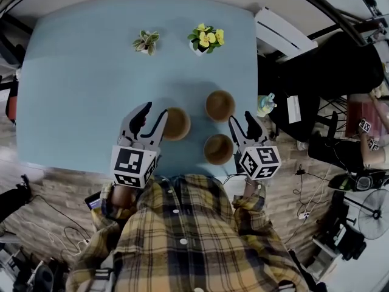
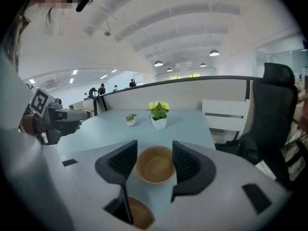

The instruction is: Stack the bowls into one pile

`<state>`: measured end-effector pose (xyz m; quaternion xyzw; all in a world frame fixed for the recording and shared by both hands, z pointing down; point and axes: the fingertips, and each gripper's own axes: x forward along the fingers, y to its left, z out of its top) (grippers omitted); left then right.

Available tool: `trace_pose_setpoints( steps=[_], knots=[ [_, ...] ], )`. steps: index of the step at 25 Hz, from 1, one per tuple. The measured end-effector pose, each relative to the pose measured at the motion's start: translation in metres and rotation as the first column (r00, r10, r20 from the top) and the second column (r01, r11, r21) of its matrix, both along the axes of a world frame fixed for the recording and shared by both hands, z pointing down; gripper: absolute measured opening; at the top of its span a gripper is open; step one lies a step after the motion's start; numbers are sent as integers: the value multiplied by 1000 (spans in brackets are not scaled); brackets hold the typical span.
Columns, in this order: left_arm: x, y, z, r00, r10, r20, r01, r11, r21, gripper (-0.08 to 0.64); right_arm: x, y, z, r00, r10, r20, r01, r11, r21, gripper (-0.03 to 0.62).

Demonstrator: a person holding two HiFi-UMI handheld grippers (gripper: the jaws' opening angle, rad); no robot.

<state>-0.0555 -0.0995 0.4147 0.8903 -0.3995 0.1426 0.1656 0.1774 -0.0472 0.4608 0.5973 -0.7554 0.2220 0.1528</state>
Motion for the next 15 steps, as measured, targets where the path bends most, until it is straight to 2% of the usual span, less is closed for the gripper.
trace_pose_setpoints(
  steps=[15],
  knots=[
    [4,19,16,998,24,52,-23,999,-29,161,19,-20,75,999,-27,-32,22,985,-172,210]
  ],
)
